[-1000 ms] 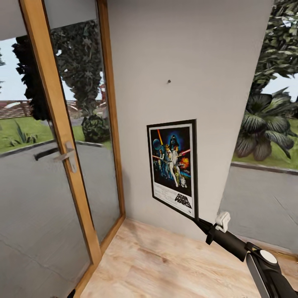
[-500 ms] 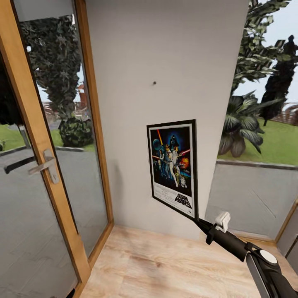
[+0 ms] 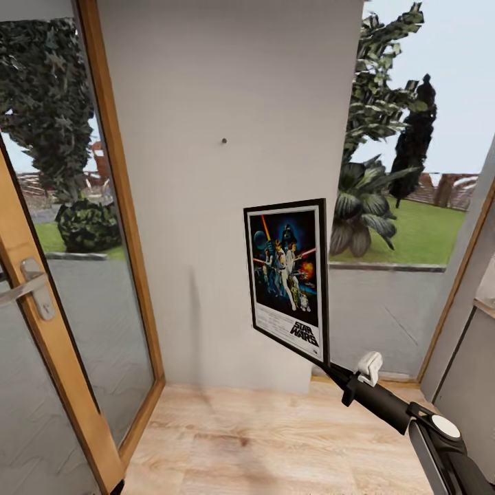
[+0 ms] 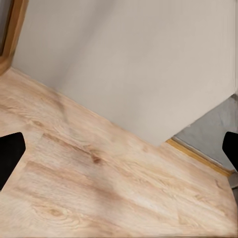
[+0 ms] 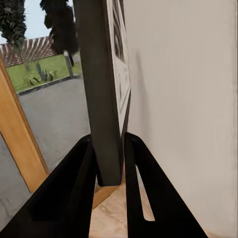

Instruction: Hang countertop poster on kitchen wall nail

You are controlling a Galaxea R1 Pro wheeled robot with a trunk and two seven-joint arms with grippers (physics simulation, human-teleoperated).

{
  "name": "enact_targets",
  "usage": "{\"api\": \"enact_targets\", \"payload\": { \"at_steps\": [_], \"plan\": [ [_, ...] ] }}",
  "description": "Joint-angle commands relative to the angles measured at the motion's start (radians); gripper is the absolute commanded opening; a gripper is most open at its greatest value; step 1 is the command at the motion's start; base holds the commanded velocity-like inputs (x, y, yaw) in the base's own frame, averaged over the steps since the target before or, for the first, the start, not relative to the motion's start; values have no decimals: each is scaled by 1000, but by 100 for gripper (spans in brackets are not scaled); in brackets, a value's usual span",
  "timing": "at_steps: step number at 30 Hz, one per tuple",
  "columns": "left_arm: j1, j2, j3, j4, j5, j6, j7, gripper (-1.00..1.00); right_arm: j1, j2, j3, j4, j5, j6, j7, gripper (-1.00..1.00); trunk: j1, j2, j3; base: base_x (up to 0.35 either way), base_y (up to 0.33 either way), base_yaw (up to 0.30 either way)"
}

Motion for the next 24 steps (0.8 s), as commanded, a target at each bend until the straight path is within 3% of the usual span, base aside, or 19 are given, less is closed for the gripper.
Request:
{"api": "enact_targets", "payload": {
  "at_steps": [1, 24],
  "plan": [
    [0, 1, -8, 0, 11, -3, -3, 100, -1, 0, -1, 1, -10, 10, 7, -100, 0, -1, 0, 0, 0, -110],
    [0, 0, -10, 0, 11, -4, -3, 100, -1, -1, 1, -3, -10, 12, 9, -100, 0, -1, 1, 0, 0, -13]
  ]
}}
